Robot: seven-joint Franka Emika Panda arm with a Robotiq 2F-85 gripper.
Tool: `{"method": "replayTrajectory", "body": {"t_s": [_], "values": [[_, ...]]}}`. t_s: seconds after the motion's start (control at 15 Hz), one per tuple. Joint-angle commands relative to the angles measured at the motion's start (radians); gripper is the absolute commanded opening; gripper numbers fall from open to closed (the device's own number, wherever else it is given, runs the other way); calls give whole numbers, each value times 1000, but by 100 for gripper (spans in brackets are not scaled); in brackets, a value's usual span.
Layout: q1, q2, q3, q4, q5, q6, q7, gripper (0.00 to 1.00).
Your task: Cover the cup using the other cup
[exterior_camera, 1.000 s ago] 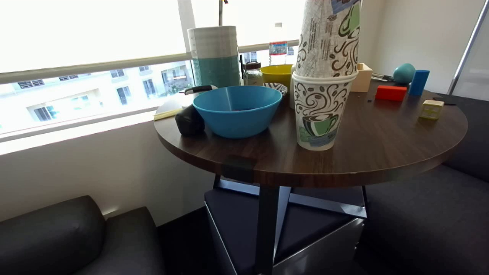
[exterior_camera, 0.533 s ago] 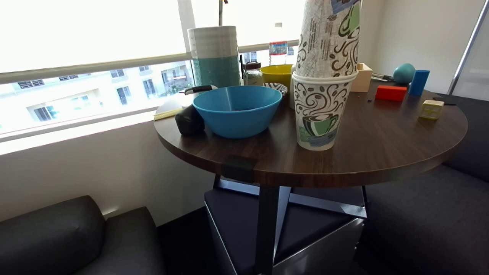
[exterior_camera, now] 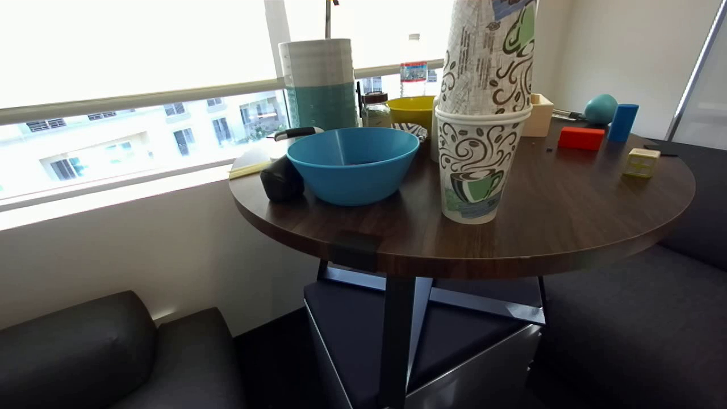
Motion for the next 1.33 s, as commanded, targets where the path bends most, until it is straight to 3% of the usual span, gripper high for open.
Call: {"method": "replayTrajectory", "body": {"t_s": [0.0,0.07,0.13,0.2,0.33,0.8,1.27], "values": [[-12,7,10,17,26,-3,-22,40],[-12,7,10,17,26,-3,-22,40],[-14,7,11,17,26,-3,-12,50],[-13,8,9,17,29,-5,-19,90],[-13,7,10,18,28,-5,-18,98],[-22,-6,9,22,14,-10,-1,100],[-71,-132,-22,13,43,-35,163,100]]}}
